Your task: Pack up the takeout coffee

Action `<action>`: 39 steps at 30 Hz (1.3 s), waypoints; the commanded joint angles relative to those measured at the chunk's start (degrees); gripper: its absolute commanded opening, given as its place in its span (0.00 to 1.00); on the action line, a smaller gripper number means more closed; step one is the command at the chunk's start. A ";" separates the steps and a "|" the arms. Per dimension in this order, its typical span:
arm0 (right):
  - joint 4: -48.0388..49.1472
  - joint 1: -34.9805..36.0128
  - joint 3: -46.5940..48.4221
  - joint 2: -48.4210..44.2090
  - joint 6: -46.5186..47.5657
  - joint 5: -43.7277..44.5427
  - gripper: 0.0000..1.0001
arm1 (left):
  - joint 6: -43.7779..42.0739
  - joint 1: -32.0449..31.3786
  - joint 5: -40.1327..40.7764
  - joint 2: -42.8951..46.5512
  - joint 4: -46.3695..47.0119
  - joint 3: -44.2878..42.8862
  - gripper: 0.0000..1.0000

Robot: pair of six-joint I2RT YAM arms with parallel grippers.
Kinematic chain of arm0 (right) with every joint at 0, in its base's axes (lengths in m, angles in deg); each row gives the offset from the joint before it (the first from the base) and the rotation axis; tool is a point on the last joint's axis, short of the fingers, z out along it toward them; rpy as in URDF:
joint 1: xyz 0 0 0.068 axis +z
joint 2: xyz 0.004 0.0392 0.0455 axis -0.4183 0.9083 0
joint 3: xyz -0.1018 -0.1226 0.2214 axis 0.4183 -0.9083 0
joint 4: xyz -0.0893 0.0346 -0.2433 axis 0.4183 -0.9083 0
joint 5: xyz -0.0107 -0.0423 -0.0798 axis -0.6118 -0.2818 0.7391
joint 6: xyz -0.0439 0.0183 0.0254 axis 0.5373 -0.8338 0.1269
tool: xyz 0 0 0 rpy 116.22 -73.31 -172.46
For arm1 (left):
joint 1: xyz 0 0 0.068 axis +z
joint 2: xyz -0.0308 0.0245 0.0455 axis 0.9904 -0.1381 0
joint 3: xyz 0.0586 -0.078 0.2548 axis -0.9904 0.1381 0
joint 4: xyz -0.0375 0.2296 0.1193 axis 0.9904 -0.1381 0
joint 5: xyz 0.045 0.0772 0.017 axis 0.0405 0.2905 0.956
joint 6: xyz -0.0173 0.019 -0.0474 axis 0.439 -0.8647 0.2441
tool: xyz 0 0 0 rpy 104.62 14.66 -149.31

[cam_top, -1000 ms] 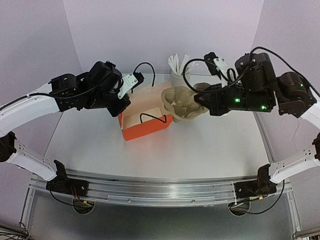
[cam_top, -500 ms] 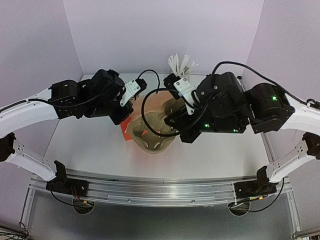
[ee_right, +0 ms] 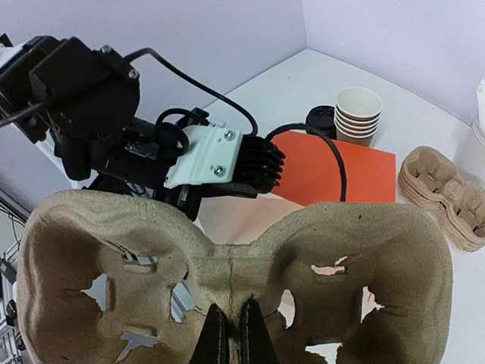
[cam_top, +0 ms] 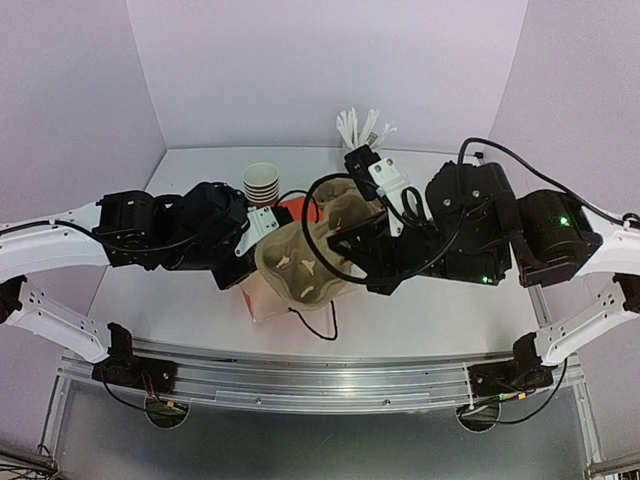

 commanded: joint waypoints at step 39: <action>43.52 2.80 -18.42 20.40 -0.61 37.34 0.00 | 8.30 2.92 -15.97 2.04 1.51 -6.47 0.00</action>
